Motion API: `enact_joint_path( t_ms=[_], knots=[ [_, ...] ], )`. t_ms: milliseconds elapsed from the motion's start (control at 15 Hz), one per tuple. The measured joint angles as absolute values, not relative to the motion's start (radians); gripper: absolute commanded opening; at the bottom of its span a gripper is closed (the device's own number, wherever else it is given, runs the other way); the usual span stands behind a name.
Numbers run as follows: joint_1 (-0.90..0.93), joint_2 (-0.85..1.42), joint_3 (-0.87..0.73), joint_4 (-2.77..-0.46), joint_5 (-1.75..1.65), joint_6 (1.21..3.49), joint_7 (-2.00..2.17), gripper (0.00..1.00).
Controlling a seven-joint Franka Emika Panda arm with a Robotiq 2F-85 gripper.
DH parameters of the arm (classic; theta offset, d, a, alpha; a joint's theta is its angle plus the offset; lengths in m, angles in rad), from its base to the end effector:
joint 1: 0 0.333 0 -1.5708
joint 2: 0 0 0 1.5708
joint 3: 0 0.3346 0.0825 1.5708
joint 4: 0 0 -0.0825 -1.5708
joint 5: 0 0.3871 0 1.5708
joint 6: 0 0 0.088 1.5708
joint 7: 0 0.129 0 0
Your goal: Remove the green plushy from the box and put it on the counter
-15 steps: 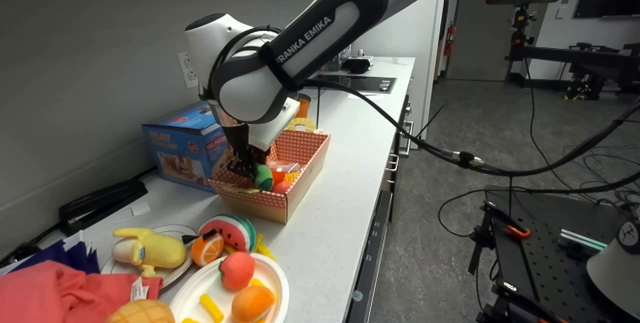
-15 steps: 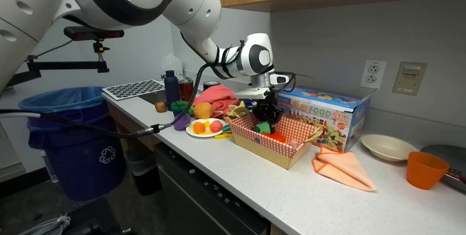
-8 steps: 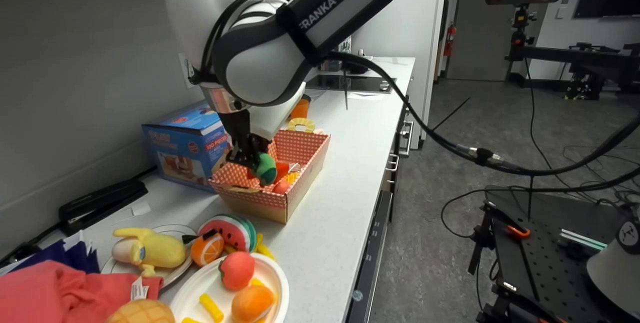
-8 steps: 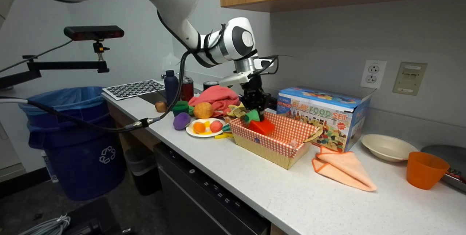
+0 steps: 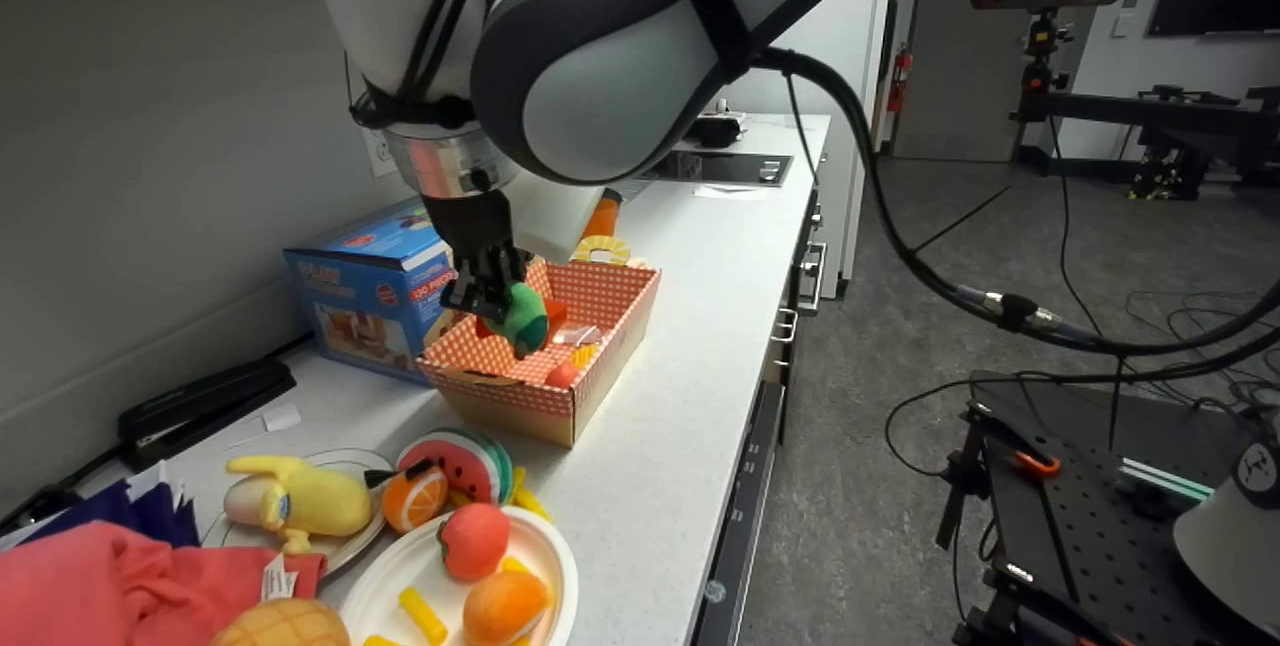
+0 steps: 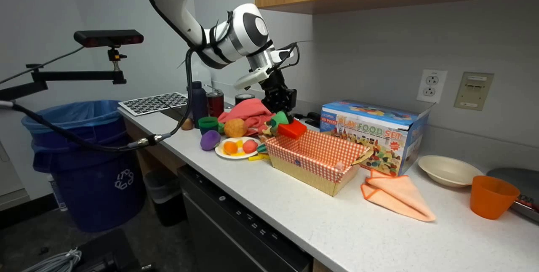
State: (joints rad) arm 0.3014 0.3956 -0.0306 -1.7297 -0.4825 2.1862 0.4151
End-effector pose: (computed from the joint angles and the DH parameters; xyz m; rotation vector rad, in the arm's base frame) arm 0.6582 0.1584 0.3586 2.7541 0.1777 0.2717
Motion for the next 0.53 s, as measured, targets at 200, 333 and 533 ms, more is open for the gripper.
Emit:
enact_joint_path(
  t_ms=[200, 333, 533],
  knots=[
    [0.309, 0.37, -0.009, -1.761, -0.538, 2.292, 0.415, 0.06],
    [0.315, 0.365, 0.008, -1.767, -0.568, 2.365, 0.409, 0.06],
    [0.316, 0.366, 0.044, -1.777, -0.567, 2.465, 0.354, 0.06]
  ],
)
